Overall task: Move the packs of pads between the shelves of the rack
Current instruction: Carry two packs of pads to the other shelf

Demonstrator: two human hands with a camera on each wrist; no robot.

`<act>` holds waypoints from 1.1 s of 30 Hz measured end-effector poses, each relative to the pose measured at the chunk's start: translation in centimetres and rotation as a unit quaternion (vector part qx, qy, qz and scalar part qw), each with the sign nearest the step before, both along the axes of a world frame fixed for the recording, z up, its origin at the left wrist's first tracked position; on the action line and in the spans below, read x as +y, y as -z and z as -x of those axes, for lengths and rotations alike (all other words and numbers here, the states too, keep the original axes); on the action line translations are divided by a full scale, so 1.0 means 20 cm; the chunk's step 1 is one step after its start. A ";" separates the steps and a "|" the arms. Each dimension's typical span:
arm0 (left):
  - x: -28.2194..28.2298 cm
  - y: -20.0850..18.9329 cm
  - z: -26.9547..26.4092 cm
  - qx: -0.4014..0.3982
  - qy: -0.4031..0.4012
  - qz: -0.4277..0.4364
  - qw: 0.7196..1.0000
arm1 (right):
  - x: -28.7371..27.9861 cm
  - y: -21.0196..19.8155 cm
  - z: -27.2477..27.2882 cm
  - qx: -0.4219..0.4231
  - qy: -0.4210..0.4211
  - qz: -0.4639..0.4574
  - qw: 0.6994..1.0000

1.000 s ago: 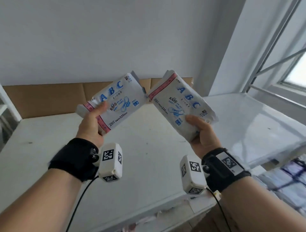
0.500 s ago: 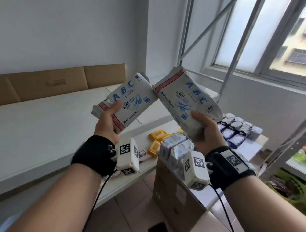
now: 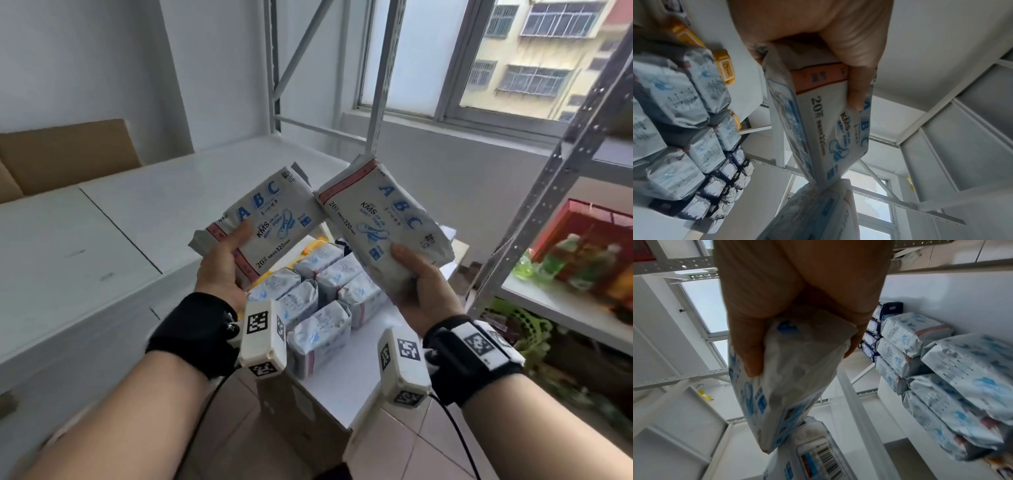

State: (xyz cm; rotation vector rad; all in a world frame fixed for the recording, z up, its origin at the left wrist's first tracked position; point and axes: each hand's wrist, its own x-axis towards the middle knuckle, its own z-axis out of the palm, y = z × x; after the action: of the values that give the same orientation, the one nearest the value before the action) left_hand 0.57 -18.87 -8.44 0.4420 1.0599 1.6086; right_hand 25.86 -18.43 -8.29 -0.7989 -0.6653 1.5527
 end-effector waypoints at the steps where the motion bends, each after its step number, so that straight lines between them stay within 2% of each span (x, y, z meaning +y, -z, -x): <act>1: 0.07 0.02 -0.03 -0.003 0.000 0.005 1.000 | 0.07 0.02 -0.03 -0.006 0.005 0.005 1.000; 9: 0.59 0.15 -0.25 -0.030 0.022 0.036 0.999 | 0.60 0.12 -0.28 -0.025 -0.006 0.048 0.998; 16: 0.78 0.22 -0.38 -0.018 0.014 0.053 0.998 | 0.92 0.22 -0.40 -0.001 -0.063 0.063 0.996; 23: 0.71 0.28 -0.61 -0.030 -0.082 0.078 0.993 | 1.15 0.26 -0.63 -0.060 -0.182 0.059 0.980; 28: 0.53 0.32 -0.86 -0.016 -0.185 0.119 0.975 | 1.26 0.30 -0.80 -0.124 -0.286 0.070 0.948; 33: 0.32 0.42 -1.08 -0.022 -0.228 0.180 0.956 | 1.30 0.40 -0.92 -0.210 -0.352 0.093 0.908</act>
State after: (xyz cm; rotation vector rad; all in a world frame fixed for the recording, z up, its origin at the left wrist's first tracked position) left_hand 22.09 -12.43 -16.84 -0.0944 1.4617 1.7563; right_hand 44.22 7.48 -16.24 -1.1289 -1.2308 2.1386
